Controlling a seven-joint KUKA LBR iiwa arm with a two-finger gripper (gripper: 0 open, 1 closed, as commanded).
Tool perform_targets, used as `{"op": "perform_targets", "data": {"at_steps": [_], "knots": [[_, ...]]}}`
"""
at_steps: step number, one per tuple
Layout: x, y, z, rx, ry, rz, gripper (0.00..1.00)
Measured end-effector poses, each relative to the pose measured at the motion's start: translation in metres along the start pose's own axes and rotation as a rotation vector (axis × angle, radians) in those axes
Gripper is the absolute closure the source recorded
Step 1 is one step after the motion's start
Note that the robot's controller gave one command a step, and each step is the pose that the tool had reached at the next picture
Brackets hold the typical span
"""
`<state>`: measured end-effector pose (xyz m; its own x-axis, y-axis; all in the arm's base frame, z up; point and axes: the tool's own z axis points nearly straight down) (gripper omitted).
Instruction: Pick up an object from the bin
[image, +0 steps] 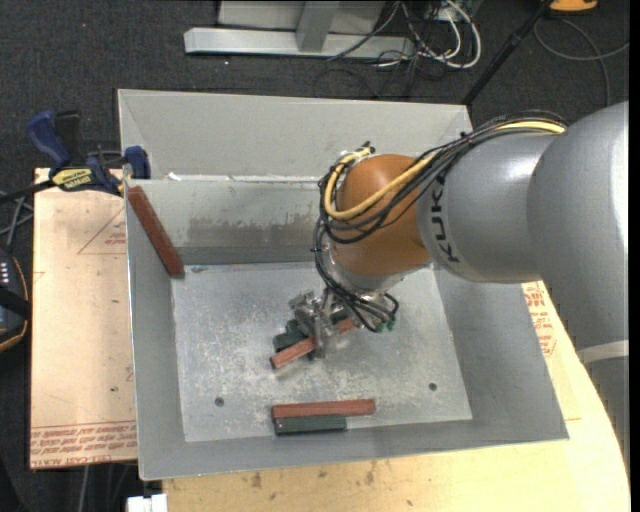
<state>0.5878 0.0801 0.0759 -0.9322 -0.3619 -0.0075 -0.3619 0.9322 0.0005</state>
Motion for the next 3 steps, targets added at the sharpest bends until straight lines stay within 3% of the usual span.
{"op": "perform_targets", "data": {"at_steps": [1, 2, 3], "knots": [[0.000, 0.000, 0.000, 0.000, 0.000, 0.000, 1.00], [0.003, 0.004, -0.059, -0.002, 0.010, 0.022, 1.00], [-0.024, -0.023, -0.160, 0.000, 0.003, -0.016, 1.00]]}}
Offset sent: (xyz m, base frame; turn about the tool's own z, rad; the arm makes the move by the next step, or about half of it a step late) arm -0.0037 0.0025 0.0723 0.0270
